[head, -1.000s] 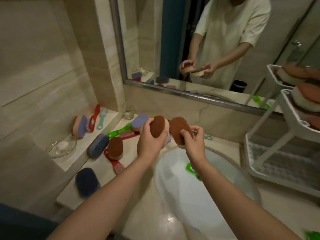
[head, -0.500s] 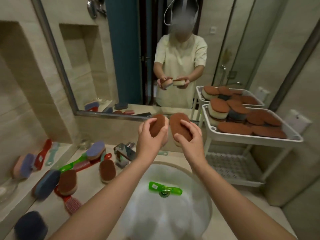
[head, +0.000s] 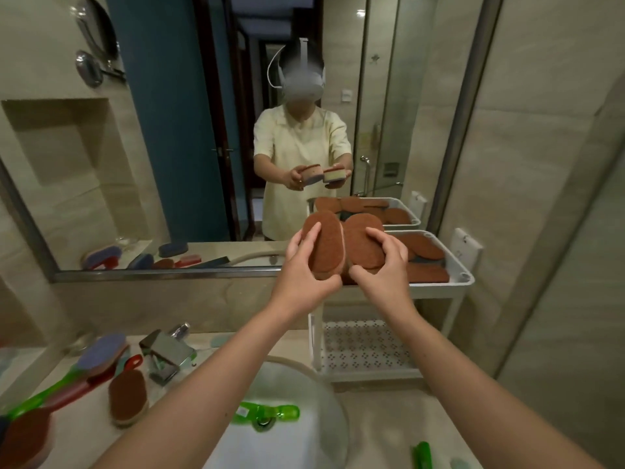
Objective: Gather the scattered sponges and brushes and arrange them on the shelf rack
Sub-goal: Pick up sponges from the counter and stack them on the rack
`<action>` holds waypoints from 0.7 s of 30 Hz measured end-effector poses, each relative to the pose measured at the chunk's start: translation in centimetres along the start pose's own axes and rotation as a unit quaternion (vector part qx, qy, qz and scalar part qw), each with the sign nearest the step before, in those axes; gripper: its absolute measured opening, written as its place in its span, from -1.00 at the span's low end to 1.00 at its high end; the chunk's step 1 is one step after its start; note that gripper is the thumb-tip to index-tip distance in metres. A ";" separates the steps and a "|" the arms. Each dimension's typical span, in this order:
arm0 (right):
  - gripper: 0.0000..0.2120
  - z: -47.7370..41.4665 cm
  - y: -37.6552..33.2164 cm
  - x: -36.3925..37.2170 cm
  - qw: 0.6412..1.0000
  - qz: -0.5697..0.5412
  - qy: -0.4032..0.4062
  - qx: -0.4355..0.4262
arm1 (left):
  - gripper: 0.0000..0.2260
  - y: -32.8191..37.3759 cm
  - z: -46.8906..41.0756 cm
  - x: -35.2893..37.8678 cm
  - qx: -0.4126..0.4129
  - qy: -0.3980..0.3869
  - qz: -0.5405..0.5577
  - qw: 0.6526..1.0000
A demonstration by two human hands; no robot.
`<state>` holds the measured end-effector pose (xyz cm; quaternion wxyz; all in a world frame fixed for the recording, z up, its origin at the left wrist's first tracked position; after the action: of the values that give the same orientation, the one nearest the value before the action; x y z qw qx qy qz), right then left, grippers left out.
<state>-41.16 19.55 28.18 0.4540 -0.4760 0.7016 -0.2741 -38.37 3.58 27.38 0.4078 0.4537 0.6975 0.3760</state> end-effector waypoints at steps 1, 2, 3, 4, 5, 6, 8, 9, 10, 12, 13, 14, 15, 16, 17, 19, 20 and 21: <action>-0.42 -0.5 0.5 -1.0 1.000 0.007 0.005 0.002 | -0.18 0.4 -0.5 1.0 0.009 -0.010 0.000 1.000; -0.43 -1.0 1.1 -2.0 1.000 0.015 0.011 0.006 | -0.19 0.7 -1.1 2.0 0.019 -0.017 0.000 1.000; -0.44 -1.6 1.7 -3.0 0.999 0.024 0.020 0.009 | -0.22 1.1 -1.6 3.0 0.029 -0.019 -0.004 0.999; -0.45 -2.2 2.3 -4.0 0.999 0.034 0.030 0.012 | -0.26 1.4 -2.2 4.0 0.038 -0.018 -0.011 0.999; -0.45 -2.8 2.9 -4.9 0.998 0.045 0.040 0.016 | -0.30 1.7 -2.8 4.9 0.046 -0.015 -0.019 0.999; -0.45 -3.4 3.5 -5.8 0.997 0.054 0.047 0.020 | -0.34 2.0 -3.3 5.8 0.053 -0.011 -0.025 0.998; -0.45 -4.8 4.8 -7.4 0.996 0.065 0.058 0.025 | -0.42 2.4 -4.5 7.6 0.067 -0.004 -0.032 0.997; -0.45 -5.5 5.4 -8.1 0.995 0.072 0.061 0.026 | -0.45 2.6 -5.0 8.4 0.071 0.001 -0.037 0.997; -0.46 -6.3 6.0 -8.7 0.994 0.081 0.063 0.029 | -0.47 2.7 -5.5 9.1 0.072 0.006 -0.043 0.996; -0.47 -7.6 7.0 -9.7 0.991 0.109 0.065 0.033 | -0.51 2.9 -6.6 10.3 0.070 0.017 -0.060 0.996; -0.47 -8.2 7.4 -10.0 0.989 0.126 0.066 0.033 | -0.52 2.9 -7.0 10.8 0.069 0.024 -0.074 0.995; -0.47 -8.8 7.8 -10.3 0.987 0.140 0.066 0.033 | -0.53 2.9 -7.6 11.2 0.068 0.032 -0.093 0.993; -0.47 -9.3 8.2 -10.5 0.986 0.150 0.066 0.036 | -0.54 2.9 -8.1 11.5 0.067 0.040 -0.117 0.990; -0.47 -9.8 8.7 -10.6 0.985 0.157 0.066 0.041 | -0.54 2.9 -8.6 11.8 0.067 0.050 -0.142 0.986; -0.48 -10.2 9.2 -10.7 0.984 0.160 0.065 0.046 | -0.55 2.9 -9.0 12.1 0.069 0.059 -0.164 0.982; -0.49 -10.9 10.3 -10.6 0.983 0.163 0.059 0.056 | -0.54 2.8 -9.8 12.6 0.074 0.065 -0.200 0.975; -0.50 -11.2 10.7 -10.5 0.982 0.168 0.055 0.058 | -0.54 2.6 -10.1 12.9 0.076 0.064 -0.219 0.971; -0.50 -11.5 11.1 -10.3 0.981 0.177 0.052 0.059 | -0.54 2.5 -10.3 13.2 0.077 0.062 -0.241 0.965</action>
<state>-54.75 32.89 28.03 0.4855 -0.3014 0.7800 -0.2549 -50.29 15.12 30.55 0.4060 0.2781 0.8370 0.2393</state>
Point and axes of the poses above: each hand's wrist, its own z-axis away from the middle knuckle, its own x-axis out of the palm, y = z × x, the point moved 5 cm from there along -z, towards the middle knuckle, and after that the axes turned 11 degrees about z, right-handed, at the moved point
